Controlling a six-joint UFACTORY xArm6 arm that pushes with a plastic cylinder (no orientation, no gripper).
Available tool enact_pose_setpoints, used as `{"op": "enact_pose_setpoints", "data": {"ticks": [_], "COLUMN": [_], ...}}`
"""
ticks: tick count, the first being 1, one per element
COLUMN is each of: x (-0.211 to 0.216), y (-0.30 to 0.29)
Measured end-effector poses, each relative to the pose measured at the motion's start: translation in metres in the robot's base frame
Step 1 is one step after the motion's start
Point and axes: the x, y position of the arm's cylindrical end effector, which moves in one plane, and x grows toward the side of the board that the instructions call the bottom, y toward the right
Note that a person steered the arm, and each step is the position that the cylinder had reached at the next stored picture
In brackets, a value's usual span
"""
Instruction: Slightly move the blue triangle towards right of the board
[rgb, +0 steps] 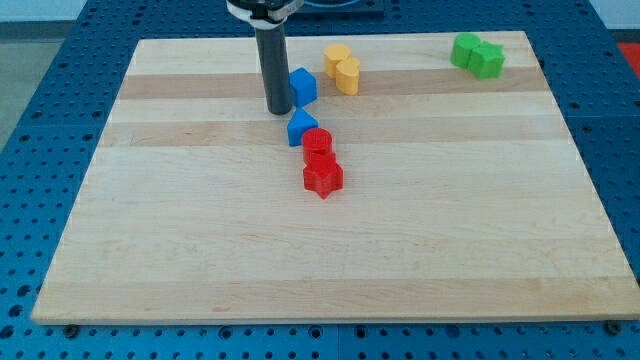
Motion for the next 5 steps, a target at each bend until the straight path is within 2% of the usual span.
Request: {"op": "enact_pose_setpoints", "data": {"ticks": [2,5], "x": [0.051,0.046], "y": [-0.008,0.009]}}
